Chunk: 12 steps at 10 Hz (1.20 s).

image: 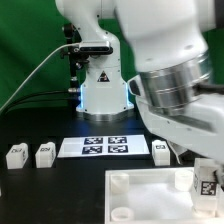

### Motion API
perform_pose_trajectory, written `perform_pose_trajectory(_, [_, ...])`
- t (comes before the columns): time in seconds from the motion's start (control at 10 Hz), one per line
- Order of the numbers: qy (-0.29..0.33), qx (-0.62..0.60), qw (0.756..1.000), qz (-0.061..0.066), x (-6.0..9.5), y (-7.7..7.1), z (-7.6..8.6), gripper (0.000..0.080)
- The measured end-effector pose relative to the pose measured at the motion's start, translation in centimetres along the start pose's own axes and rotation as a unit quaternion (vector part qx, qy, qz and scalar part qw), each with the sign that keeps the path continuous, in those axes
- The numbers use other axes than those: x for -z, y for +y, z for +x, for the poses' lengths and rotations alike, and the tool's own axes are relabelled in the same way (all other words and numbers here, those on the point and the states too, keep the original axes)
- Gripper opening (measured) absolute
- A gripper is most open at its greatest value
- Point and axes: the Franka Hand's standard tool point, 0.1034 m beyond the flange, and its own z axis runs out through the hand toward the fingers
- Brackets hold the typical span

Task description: Assemble one leg

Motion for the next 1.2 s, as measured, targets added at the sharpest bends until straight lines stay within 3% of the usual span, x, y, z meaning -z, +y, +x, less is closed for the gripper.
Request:
perform_pose_trajectory(0.2, [0.000, 0.073, 0.997, -0.001, -0.05, 0.11, 0.04, 0.0649])
perform_pose_trajectory(0.3, [0.004, 0.150, 0.988, -0.018, -0.10, 0.37, -0.04, 0.0649])
perform_pose_trajectory(0.4, [0.017, 0.227, 0.972, -0.051, -0.15, 0.40, -0.42, 0.0649])
perform_pose_trajectory(0.7, [0.009, 0.356, 0.932, -0.059, -0.68, 0.60, -0.25, 0.0649])
perform_pose_trajectory(0.9, [0.004, 0.453, 0.890, -0.060, -0.89, 0.56, -0.26, 0.0649])
perform_pose_trajectory(1.1, [0.004, 0.445, 0.894, -0.059, -0.89, 0.55, -0.27, 0.0649])
perform_pose_trajectory(1.2, [0.005, 0.436, 0.898, -0.059, -0.89, 0.54, -0.28, 0.0527])
